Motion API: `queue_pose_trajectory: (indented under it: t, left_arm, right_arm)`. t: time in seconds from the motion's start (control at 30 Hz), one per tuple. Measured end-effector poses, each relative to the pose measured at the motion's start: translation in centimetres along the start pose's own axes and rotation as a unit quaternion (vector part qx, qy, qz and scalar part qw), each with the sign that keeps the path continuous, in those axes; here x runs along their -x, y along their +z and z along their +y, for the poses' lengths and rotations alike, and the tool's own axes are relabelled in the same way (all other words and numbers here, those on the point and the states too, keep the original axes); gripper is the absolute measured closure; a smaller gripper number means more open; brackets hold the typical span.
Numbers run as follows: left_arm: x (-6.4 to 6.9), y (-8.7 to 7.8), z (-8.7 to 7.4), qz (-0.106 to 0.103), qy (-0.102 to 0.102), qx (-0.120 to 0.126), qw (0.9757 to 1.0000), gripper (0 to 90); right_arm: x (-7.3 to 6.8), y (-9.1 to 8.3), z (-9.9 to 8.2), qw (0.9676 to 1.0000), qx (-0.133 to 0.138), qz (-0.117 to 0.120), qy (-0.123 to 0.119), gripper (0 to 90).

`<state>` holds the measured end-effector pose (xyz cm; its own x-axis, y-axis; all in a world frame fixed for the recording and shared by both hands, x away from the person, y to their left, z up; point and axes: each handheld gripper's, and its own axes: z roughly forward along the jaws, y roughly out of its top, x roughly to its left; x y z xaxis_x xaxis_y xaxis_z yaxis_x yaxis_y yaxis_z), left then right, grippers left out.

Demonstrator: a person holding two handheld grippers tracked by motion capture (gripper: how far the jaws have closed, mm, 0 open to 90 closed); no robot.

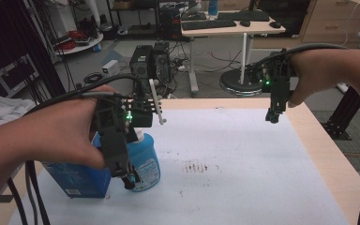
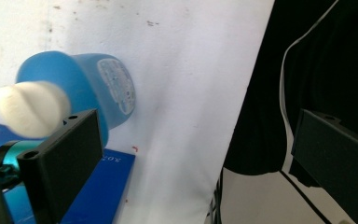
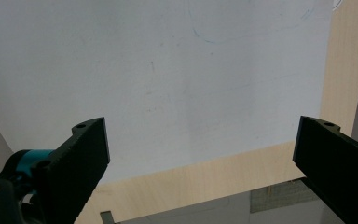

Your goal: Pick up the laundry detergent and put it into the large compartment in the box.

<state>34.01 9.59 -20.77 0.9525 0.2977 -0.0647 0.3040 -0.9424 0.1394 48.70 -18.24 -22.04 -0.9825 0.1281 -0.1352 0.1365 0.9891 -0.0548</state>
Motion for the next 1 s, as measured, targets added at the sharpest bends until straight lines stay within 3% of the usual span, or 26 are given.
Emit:
queue_pose_trajectory:
  t: [0.5, 1.0]
  left_arm:
    - [-3.0, -0.3, -1.1, 0.015, -0.045, 0.02, 0.9987, 1.9]
    - [-5.7, 1.7, -2.0, 0.004, -0.077, 0.034, 0.9964, 1.9]
  right_arm:
    - [0.3, -0.2, 0.3, 1.0, 0.0, 0.001, 0.001, 2.6]
    - [0.3, 0.1, 1.4, 1.0, -0.006, 0.003, -0.005, 2.6]
